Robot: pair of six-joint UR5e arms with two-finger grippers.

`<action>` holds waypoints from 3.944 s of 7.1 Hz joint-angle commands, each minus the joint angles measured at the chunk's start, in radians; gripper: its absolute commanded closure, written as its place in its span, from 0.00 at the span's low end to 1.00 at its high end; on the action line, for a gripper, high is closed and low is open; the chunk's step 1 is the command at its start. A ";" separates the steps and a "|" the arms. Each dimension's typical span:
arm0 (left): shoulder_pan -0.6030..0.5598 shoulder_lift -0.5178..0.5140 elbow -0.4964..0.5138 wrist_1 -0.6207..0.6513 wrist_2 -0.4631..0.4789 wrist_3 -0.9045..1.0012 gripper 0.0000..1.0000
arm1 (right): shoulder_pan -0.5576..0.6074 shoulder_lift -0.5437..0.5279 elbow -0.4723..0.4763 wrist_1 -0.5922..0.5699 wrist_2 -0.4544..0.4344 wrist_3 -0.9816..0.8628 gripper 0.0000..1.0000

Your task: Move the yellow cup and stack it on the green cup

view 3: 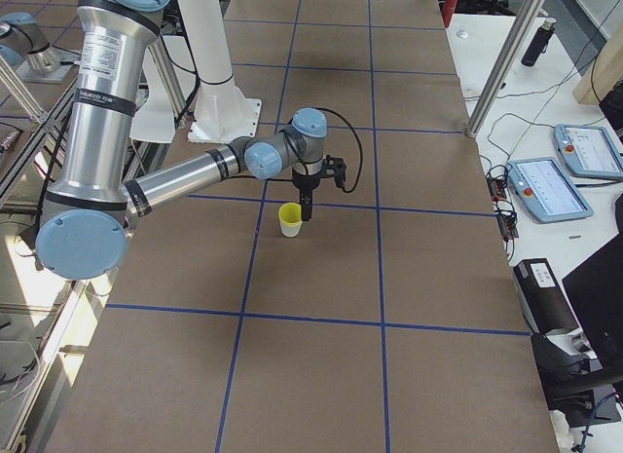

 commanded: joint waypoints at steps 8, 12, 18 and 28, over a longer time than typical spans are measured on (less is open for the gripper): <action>-0.211 0.184 0.050 0.212 -0.034 0.401 0.00 | 0.436 0.205 -0.307 -0.079 0.127 -0.382 0.00; -0.214 0.190 -0.009 0.173 -0.037 0.402 0.00 | 0.559 0.198 -0.316 -0.270 0.185 -0.637 0.00; -0.214 0.210 -0.007 0.189 -0.079 0.402 0.00 | 0.628 0.193 -0.456 -0.255 0.182 -0.849 0.00; -0.211 0.222 -0.038 0.189 -0.126 0.396 0.00 | 0.635 0.185 -0.459 -0.252 0.178 -0.852 0.00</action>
